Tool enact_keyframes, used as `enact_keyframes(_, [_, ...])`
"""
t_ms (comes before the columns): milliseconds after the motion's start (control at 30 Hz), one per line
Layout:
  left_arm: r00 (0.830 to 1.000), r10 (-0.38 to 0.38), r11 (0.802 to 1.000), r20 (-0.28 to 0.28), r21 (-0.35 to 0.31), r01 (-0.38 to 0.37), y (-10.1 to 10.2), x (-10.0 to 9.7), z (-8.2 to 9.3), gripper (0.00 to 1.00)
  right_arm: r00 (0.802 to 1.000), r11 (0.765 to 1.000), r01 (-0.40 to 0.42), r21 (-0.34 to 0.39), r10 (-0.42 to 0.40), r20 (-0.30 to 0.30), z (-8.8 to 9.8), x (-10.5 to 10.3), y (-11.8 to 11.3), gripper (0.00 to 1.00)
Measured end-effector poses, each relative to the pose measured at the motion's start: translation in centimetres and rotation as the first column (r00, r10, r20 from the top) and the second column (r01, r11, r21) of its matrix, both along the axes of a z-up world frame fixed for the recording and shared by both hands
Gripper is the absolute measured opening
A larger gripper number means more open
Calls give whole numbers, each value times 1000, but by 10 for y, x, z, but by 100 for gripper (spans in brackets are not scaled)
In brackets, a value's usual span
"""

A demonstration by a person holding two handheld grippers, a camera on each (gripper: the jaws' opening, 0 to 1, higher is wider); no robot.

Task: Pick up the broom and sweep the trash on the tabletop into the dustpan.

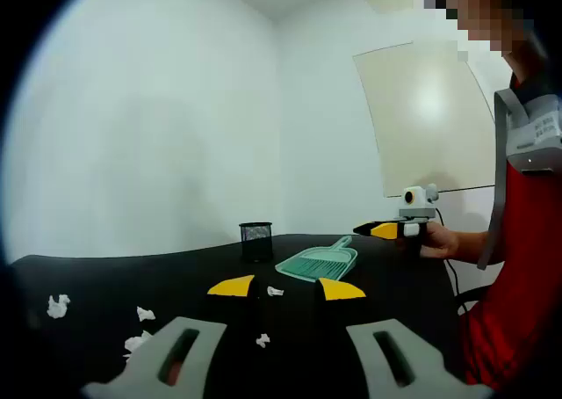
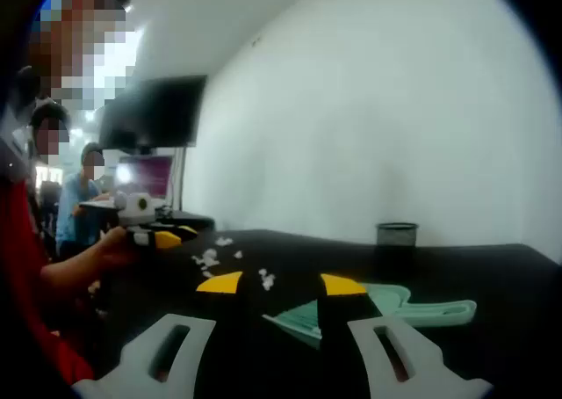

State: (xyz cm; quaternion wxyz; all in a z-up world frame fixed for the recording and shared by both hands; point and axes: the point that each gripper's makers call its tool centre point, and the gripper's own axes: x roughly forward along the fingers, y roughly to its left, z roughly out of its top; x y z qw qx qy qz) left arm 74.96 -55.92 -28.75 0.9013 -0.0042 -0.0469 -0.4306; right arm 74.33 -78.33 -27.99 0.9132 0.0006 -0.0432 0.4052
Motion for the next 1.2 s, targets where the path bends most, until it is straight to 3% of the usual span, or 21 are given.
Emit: enact_keyframes(1200, [1000, -4, 1000, -1, -5, 4, 1, 0, 0, 24, 1000, 999, 27, 24, -27, -3, 2, 1, -6, 34])
